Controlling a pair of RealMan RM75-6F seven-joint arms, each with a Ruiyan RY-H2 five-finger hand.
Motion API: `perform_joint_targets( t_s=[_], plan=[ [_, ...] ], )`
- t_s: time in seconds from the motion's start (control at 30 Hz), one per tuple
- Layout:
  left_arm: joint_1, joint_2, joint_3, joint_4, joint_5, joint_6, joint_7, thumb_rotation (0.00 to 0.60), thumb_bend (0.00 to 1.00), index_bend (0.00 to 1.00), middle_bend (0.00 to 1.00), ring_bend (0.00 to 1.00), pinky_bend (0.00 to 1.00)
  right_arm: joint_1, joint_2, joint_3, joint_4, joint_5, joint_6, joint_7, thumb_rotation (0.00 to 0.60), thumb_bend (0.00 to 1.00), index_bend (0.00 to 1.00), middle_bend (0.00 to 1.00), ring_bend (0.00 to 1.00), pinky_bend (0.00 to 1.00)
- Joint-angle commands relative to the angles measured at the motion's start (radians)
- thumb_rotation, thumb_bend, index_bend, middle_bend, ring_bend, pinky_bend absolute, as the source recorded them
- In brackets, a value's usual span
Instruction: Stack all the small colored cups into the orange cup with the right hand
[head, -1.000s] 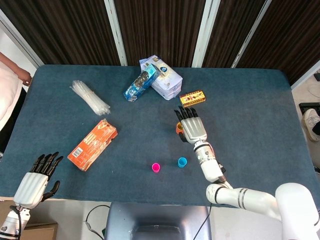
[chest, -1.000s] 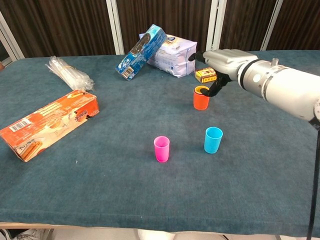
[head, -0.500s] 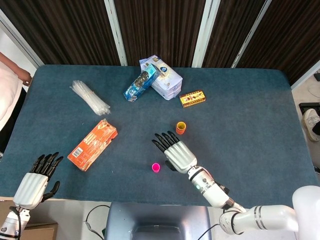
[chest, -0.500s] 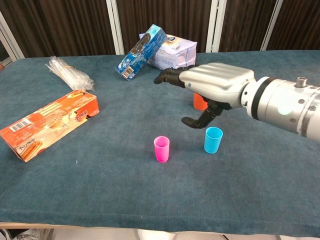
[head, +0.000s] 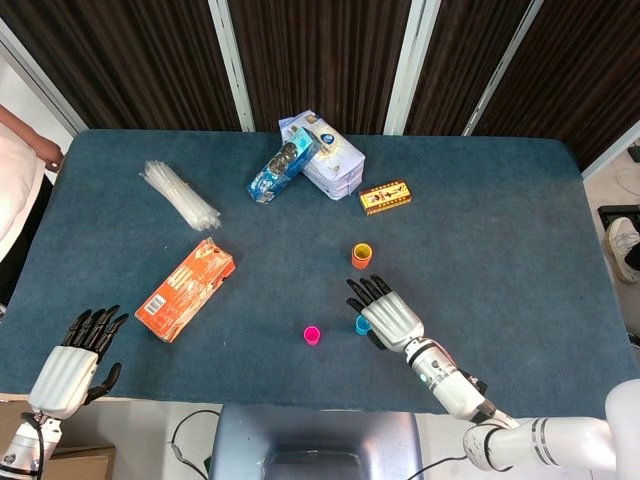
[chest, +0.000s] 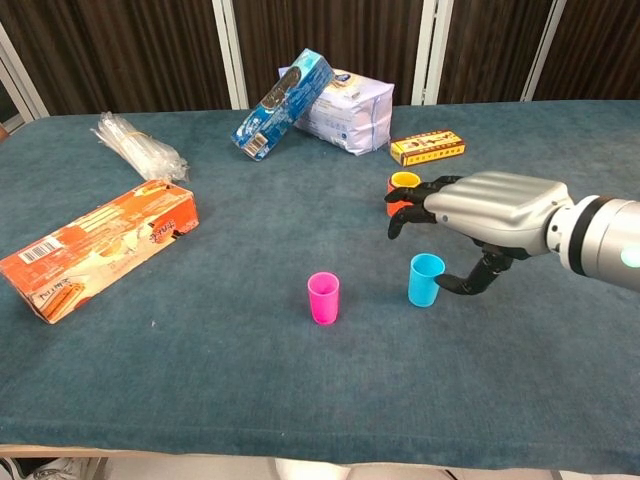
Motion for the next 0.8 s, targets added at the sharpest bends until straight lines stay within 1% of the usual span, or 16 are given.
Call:
perform_joint_targets(
  t_s=[0.03,0.17,0.27,0.4,0.5,0.67,0.8],
  plan=[
    [0.000,0.000,-0.001,0.000,0.000,0.002,-0.001,0.600,0.46,0.00,0.00,0.00,0.05,-0.002,-0.013,0.000,0.022,-0.014,-0.011,0.014,0.600,0.51,0.36,0.00,0.00,0.00],
    [0.002,0.003,-0.002,0.000,0.000,0.007,-0.006,0.600,0.46,0.00,0.00,0.00,0.05,-0.005,-0.023,-0.002,0.036,-0.016,-0.015,0.010,0.600,0.51,0.37,0.00,0.00,0.00],
    [0.002,0.004,0.000,0.000,0.004,0.009,-0.009,0.600,0.46,0.00,0.00,0.00,0.05,-0.009,-0.031,-0.001,0.043,-0.021,-0.012,0.011,0.600,0.51,0.40,0.00,0.00,0.00],
    [0.003,0.005,0.000,0.000,0.005,0.011,-0.011,0.600,0.46,0.00,0.00,0.00,0.05,-0.013,-0.044,0.000,0.053,-0.025,-0.009,0.007,0.600,0.51,0.51,0.01,0.00,0.00],
    [0.004,0.006,0.001,0.000,0.006,0.013,-0.012,0.600,0.46,0.00,0.00,0.00,0.05,-0.019,-0.053,0.004,0.061,-0.031,0.005,0.001,0.600,0.51,0.61,0.05,0.00,0.00],
    [0.003,0.006,0.002,0.000,0.005,0.009,-0.009,0.600,0.46,0.00,0.00,0.00,0.05,-0.031,-0.057,0.017,0.068,-0.044,0.043,-0.012,0.600,0.51,0.64,0.08,0.00,0.00],
    [0.003,0.004,0.002,0.000,0.005,0.007,-0.005,0.600,0.46,0.00,0.00,0.00,0.05,-0.037,-0.042,0.052,0.049,-0.050,0.068,0.016,0.600,0.51,0.64,0.08,0.00,0.00]
  ],
)
